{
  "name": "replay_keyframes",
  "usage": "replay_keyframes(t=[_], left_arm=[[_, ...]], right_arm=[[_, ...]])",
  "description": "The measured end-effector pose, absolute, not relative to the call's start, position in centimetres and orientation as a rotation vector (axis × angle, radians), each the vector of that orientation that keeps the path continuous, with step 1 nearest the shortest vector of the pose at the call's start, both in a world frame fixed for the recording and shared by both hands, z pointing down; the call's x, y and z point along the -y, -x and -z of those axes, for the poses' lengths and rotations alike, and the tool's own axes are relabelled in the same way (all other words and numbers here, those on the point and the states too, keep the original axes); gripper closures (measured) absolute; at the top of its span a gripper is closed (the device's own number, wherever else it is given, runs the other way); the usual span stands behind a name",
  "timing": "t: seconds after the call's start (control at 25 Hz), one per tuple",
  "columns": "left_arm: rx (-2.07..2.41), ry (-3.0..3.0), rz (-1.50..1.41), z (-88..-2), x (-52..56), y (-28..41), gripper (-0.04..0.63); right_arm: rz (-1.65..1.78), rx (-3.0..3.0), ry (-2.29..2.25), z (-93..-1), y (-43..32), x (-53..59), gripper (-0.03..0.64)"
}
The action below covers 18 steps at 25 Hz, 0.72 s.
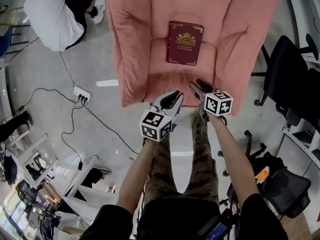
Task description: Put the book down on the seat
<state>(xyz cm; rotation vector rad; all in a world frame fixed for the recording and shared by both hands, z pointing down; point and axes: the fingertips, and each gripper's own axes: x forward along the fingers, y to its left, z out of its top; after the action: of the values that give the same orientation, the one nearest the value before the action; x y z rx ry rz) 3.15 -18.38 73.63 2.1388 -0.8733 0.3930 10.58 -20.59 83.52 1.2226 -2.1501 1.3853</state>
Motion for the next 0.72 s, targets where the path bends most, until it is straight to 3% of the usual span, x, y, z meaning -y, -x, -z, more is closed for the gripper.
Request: replay_keyframes(t=[0.72], left_arm=[[0.931, -2.269, -0.52, -59.5, 20.4, -3.4, 0.54]], right_arm=[[-1.195, 2.32, -1.296, -63.9, -10.6, 20.5, 0.454]])
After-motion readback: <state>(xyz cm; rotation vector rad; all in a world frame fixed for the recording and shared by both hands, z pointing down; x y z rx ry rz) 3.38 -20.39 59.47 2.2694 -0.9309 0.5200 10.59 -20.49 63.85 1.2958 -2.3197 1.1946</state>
